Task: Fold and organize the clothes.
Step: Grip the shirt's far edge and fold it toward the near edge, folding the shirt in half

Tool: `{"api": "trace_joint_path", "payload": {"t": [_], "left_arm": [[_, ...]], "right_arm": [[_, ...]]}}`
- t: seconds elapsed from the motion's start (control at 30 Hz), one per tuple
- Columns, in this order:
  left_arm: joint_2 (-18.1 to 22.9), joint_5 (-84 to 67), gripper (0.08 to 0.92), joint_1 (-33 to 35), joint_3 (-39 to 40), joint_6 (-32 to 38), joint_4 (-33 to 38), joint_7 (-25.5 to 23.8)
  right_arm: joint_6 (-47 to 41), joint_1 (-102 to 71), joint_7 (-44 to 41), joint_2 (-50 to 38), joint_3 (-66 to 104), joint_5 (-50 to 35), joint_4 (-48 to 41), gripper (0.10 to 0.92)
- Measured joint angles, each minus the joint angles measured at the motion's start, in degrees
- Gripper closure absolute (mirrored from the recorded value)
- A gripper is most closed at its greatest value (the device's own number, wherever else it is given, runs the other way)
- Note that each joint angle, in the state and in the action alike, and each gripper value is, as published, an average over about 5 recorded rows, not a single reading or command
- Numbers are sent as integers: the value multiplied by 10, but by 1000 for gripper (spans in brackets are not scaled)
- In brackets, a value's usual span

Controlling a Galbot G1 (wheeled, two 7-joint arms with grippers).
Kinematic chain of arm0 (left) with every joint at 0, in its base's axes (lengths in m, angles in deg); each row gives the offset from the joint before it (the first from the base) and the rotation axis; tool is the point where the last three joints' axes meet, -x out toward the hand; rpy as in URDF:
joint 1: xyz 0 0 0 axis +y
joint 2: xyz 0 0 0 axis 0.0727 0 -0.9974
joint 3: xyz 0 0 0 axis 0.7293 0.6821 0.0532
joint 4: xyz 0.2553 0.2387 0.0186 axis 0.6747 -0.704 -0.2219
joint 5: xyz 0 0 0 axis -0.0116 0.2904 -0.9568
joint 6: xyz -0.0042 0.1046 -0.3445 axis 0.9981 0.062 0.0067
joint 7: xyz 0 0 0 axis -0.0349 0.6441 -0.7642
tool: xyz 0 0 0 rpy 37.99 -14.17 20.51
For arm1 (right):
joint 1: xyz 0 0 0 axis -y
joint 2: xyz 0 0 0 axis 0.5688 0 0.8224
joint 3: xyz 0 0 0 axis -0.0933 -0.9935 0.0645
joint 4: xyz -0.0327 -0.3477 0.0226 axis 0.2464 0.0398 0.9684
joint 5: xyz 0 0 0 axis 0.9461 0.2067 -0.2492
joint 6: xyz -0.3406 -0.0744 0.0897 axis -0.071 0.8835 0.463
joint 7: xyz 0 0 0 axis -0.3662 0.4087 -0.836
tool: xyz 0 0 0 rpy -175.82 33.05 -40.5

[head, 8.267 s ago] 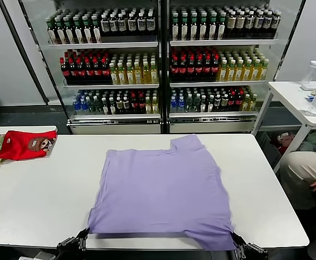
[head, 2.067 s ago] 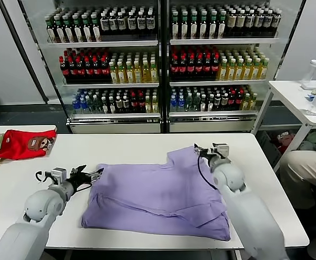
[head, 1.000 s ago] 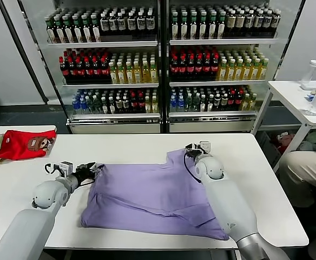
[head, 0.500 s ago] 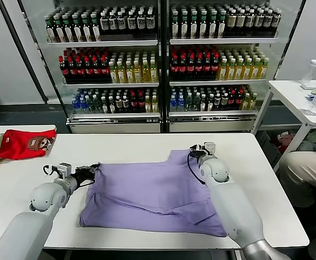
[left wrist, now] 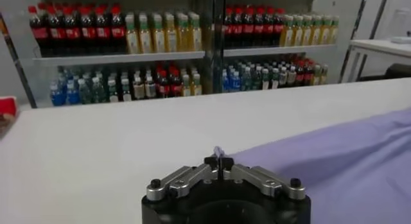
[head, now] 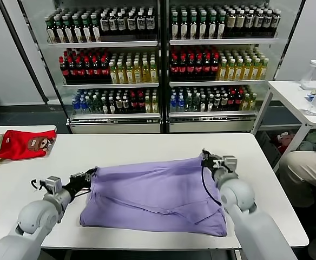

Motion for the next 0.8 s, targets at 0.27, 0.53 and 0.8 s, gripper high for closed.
{"api": "trace_joint_path", "payload": {"t": [0.27,0.53,0.8], "left_arm": [[-4,-7,914,56,-21,22,34,7],[-5,-7,914,98,-37,25,62,12],[-5,-9,914,126,-47,18,80,12]], "right_arm": [[-1,-80,0,-11,19,6,72,908],[-2,-119,0,-20,27,12,96,908],[-3,-142,1,-27,34,13,112,908]]}}
